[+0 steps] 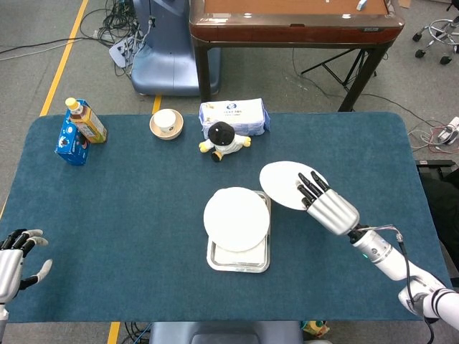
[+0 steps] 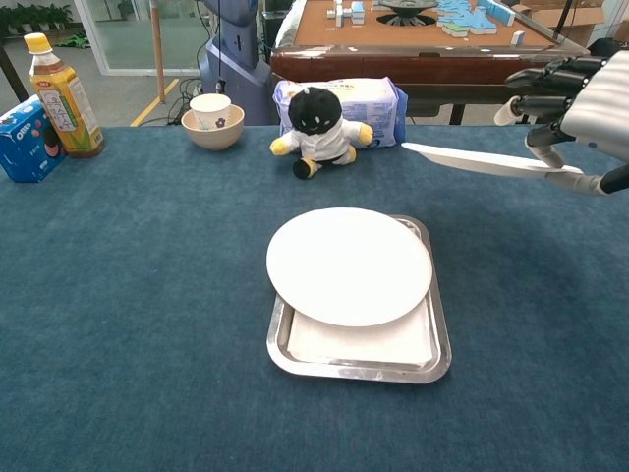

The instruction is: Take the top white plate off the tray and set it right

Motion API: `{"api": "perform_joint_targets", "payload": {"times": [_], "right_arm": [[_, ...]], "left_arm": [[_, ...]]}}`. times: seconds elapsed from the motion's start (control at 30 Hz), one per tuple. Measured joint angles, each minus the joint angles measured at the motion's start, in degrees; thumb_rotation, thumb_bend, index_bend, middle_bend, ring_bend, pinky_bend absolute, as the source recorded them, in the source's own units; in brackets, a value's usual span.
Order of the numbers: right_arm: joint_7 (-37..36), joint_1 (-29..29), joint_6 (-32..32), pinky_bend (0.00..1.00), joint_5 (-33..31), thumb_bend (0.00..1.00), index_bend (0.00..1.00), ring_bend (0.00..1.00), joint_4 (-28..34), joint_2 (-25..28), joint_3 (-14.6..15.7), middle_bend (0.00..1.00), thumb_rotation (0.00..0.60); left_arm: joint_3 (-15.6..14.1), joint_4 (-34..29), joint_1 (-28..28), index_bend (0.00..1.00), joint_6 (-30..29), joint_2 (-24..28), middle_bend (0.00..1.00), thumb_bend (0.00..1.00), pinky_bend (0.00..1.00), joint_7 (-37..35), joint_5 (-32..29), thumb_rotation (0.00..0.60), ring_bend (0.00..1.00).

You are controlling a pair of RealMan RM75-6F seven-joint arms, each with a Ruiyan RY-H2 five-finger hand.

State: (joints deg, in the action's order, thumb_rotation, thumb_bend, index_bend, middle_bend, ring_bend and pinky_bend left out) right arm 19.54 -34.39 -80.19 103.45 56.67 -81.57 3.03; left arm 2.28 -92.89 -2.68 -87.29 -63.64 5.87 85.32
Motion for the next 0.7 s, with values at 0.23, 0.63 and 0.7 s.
{"api": "perform_joint_targets", "payload": {"times": [0.23,0.63,0.7], "right_arm": [[2.0,0.5,4.9,0.19,-3.1,0.51,0.7,0.1,-0.3,-0.7,-0.6,0.25,0.6],[6.2,0.4,11.2,0.19,-8.0,0.49,0.7,0.1,0.1,-2.9,-2.7,0.24,0.6],[6.1,0.4,12.1,0.19,-8.5,0.48,0.69,0.1,0.7,-3.1,-2.9,0.24,0.6]], "left_arm": [[-0.1,-0.1,0.0,0.42,0.0,0.1,0.3,0.27,0.32,0.1,0.0,0.6,0.19],[-0.1,-0.4,0.0,0.42,0.3,0.3,0.3,0.27,0.32,0.2,-0.4,0.6,0.19],[0.0,-0.5,0.1,0.42,0.2,0.4,0.3,0.27,0.32,0.1,-0.4,0.6,0.19]]}}
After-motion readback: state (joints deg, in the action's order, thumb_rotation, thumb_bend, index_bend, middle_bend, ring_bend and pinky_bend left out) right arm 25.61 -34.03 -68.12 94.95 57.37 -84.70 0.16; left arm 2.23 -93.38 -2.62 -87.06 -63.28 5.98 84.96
